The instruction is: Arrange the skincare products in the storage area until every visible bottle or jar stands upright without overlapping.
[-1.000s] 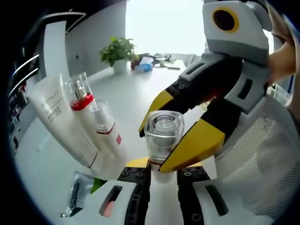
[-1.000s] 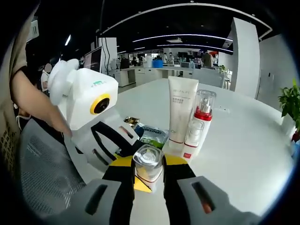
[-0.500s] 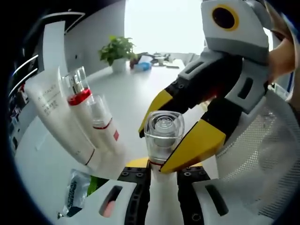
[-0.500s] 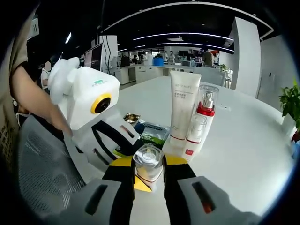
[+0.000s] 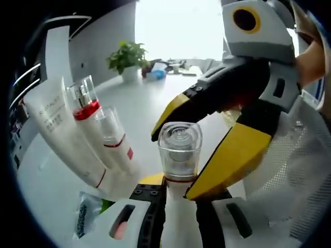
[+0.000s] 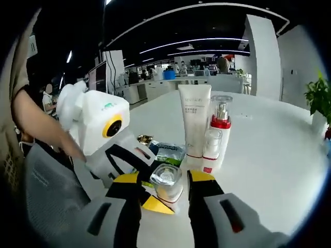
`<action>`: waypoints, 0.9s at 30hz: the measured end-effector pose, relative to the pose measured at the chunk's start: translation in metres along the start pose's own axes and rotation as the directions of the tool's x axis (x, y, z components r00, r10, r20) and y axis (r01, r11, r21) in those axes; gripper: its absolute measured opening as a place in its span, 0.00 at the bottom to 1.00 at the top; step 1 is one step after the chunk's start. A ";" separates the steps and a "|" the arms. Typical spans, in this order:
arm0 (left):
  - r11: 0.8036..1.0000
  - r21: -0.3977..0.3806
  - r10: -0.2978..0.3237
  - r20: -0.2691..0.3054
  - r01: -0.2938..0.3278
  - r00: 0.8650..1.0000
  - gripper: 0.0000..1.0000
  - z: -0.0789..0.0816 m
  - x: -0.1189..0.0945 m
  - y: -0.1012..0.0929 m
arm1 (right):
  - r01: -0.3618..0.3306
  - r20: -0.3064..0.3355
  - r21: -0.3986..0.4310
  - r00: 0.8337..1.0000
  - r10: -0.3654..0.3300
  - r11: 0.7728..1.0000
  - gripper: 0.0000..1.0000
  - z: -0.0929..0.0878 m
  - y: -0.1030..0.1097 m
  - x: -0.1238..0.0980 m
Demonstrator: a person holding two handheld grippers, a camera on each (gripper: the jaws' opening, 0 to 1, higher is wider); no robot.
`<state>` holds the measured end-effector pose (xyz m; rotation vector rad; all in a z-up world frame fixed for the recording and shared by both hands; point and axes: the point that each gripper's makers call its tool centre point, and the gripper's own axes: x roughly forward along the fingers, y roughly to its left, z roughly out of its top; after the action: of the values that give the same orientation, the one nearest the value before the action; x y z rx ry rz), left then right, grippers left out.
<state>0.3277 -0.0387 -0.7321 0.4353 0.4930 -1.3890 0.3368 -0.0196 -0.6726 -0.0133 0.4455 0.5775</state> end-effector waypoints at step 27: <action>0.999 -0.033 0.040 0.007 -0.040 0.999 0.18 0.004 0.006 0.064 | 0.059 0.006 0.073 0.998 -0.060 0.996 0.56 -0.006 -0.017 -0.022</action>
<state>0.3925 -0.0371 -0.7315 0.4114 0.4980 -1.3420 0.3264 -0.0463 -0.6710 0.0450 0.4568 0.5023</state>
